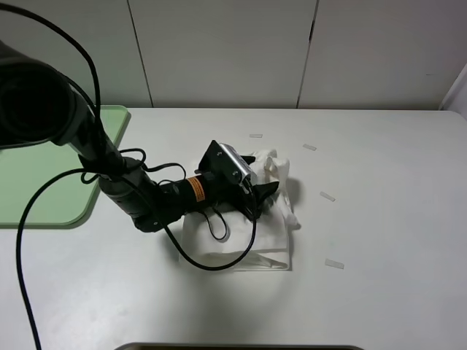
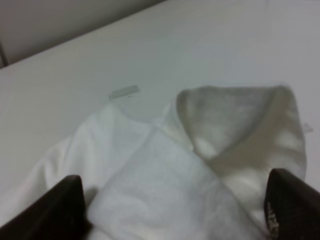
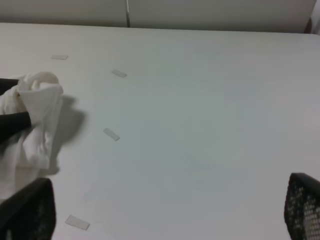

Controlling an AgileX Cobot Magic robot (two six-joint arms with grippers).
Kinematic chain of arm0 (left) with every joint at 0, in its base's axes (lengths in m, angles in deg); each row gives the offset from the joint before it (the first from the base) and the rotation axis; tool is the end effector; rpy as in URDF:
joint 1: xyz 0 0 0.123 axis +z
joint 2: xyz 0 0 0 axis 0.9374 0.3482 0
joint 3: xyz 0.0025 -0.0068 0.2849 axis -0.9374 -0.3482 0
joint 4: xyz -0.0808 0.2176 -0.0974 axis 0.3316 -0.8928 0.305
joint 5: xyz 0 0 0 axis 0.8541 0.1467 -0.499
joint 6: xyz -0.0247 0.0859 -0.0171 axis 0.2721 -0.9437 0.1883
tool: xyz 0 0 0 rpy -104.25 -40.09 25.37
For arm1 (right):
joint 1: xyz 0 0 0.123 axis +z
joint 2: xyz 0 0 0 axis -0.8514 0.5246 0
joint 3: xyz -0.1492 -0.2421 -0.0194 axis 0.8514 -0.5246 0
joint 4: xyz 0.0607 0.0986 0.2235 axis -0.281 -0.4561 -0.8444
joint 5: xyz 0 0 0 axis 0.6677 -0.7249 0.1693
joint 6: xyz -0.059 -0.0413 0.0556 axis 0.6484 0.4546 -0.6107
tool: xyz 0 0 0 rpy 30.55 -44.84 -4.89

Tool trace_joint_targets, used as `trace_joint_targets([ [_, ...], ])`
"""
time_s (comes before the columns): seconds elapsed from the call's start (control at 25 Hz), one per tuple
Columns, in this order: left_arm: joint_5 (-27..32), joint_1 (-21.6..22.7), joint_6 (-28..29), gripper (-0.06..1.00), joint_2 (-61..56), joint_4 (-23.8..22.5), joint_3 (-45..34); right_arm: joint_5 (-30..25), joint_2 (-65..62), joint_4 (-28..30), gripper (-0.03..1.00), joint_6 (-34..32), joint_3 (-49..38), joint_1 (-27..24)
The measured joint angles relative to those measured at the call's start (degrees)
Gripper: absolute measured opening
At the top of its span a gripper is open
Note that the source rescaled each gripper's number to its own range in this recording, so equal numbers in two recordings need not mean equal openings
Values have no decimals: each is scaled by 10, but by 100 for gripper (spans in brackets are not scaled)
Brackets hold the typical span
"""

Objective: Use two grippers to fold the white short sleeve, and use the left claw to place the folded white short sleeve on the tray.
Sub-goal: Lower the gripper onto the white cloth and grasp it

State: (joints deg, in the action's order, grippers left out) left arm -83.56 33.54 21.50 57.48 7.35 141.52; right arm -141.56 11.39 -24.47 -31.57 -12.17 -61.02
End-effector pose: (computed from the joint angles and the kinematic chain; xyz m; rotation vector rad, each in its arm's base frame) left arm 0.3021 -0.2649 0.0231 0.8637 1.4551 -0.7658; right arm -0.0044 0.0085 0.2809 -0.0934 1.9964 0.0075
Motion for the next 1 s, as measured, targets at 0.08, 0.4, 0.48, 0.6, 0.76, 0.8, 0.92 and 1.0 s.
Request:
trace_joint_targets([
  [0.08,25,0,3,73,-25,-2,-7,0,0,0,100,0,0,0],
  [0.4,114,0,63,73,-195,-7,-66,0,0,0,100,0,0,0],
  [0.48,163,1,125,73,-301,-8,-98,0,0,0,100,0,0,0],
  [0.6,221,3,175,73,-355,-9,-120,0,0,0,100,0,0,0],
  [0.76,366,32,283,73,-465,-13,-170,0,0,0,100,0,0,0],
  [0.8,401,40,305,73,-488,-13,-184,0,0,0,100,0,0,0],
  [0.92,492,74,349,73,-546,-13,-220,0,0,0,100,0,0,0],
  [1.0,545,94,362,73,-583,-2,-251,0,0,0,100,0,0,0],
])
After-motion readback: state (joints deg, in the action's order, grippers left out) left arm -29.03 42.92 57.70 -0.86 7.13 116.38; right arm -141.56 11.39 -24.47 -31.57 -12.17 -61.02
